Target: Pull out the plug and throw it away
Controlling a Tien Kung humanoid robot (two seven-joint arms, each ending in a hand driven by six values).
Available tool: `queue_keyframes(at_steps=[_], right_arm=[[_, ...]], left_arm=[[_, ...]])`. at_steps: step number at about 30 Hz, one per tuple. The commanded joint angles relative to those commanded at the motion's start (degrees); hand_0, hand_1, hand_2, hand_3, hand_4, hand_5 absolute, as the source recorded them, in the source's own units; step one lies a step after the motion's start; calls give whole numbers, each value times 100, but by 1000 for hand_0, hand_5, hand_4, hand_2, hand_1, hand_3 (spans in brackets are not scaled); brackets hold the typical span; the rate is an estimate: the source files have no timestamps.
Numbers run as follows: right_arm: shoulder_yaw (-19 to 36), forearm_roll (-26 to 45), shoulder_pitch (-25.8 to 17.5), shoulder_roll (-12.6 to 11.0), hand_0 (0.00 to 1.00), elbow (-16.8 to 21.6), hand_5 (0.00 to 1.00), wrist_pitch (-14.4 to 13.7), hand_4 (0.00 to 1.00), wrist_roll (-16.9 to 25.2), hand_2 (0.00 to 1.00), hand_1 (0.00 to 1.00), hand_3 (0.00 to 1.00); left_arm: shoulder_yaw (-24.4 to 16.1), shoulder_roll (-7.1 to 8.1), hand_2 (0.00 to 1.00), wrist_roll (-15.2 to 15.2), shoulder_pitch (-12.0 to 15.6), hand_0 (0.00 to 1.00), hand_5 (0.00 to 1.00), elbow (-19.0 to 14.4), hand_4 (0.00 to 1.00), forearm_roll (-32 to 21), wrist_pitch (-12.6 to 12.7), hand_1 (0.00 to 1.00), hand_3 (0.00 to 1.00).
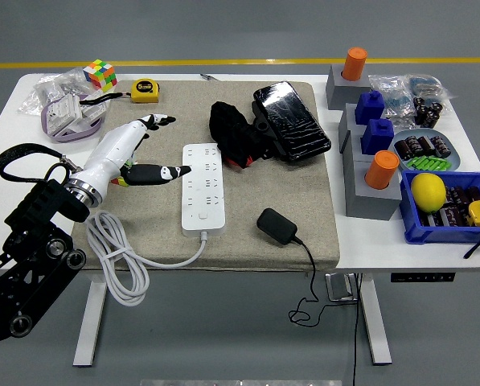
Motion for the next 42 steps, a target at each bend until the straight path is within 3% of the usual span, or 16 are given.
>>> queue_keyframes(at_steps=[42], right_arm=[[67,-8,-10,37,570,7,448,-1,973,12,670,647,566]], left_arm=[[-55,-10,847,20,31,672,395,10,942,15,-7,810,856]])
